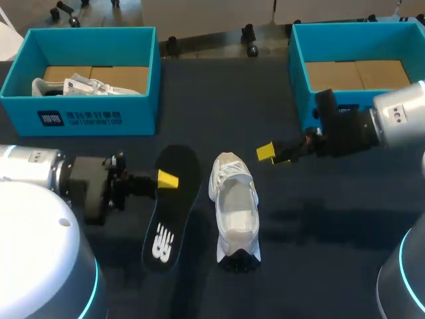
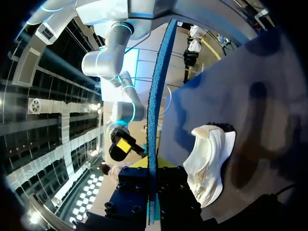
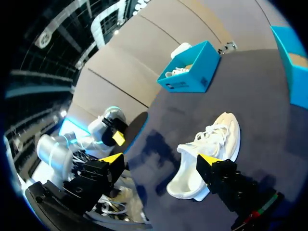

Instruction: Take the shoe out of the shoebox, open the shoe tongue, remove and reinsert the insole, then place the shoe into the shoebox

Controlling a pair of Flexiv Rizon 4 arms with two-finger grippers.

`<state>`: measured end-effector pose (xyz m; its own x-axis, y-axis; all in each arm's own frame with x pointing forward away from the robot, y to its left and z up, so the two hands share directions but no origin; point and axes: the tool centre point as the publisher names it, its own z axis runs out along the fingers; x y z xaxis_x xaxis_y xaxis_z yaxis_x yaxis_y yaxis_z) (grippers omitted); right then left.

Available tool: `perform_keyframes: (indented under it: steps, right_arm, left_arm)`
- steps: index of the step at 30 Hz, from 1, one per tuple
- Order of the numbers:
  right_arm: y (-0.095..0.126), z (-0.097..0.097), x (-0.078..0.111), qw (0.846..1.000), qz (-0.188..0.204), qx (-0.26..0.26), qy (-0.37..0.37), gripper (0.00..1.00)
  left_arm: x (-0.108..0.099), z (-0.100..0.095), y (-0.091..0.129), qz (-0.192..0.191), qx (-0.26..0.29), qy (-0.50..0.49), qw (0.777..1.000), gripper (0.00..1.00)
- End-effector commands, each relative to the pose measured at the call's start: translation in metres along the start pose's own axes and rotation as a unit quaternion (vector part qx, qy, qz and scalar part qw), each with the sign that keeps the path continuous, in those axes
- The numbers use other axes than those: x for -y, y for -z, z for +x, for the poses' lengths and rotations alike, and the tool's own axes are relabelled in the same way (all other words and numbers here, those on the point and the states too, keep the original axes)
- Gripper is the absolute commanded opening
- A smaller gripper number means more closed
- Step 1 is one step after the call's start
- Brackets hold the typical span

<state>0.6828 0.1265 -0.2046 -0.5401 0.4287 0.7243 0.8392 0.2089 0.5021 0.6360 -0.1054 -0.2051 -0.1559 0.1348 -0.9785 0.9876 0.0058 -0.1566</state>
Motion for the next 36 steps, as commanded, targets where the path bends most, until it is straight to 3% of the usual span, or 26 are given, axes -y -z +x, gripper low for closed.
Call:
perform_keyframes:
  steps: [1,7,14,28,31,36]
  right_arm:
    - [0.007,0.000,-0.005,0.991,0.075,0.064,0.095,1.00]
    - [0.010,-0.009,0.006,0.975,0.130,0.099,0.149,1.00]
    - [0.012,-0.014,0.019,0.967,0.134,0.117,0.185,1.00]
    - [0.012,-0.014,0.019,0.967,0.134,0.117,0.185,1.00]
    - [0.012,-0.015,0.022,0.944,0.162,0.154,0.244,1.00]
    - [0.007,-0.025,0.039,0.922,0.184,0.181,0.288,1.00]
  left_arm:
    - [0.035,0.000,0.001,-0.010,-0.007,0.008,1.000,0.00]
    - [0.059,-0.004,-0.008,-0.017,-0.027,0.051,0.998,0.00]
    - [0.083,-0.008,-0.016,-0.019,-0.034,0.136,0.990,0.00]
    - [0.085,-0.009,-0.020,-0.014,-0.041,0.147,0.988,0.00]
    - [0.093,-0.008,-0.034,0.002,-0.042,0.191,0.981,0.00]
    - [0.099,-0.009,-0.046,0.015,-0.039,0.232,0.972,0.00]
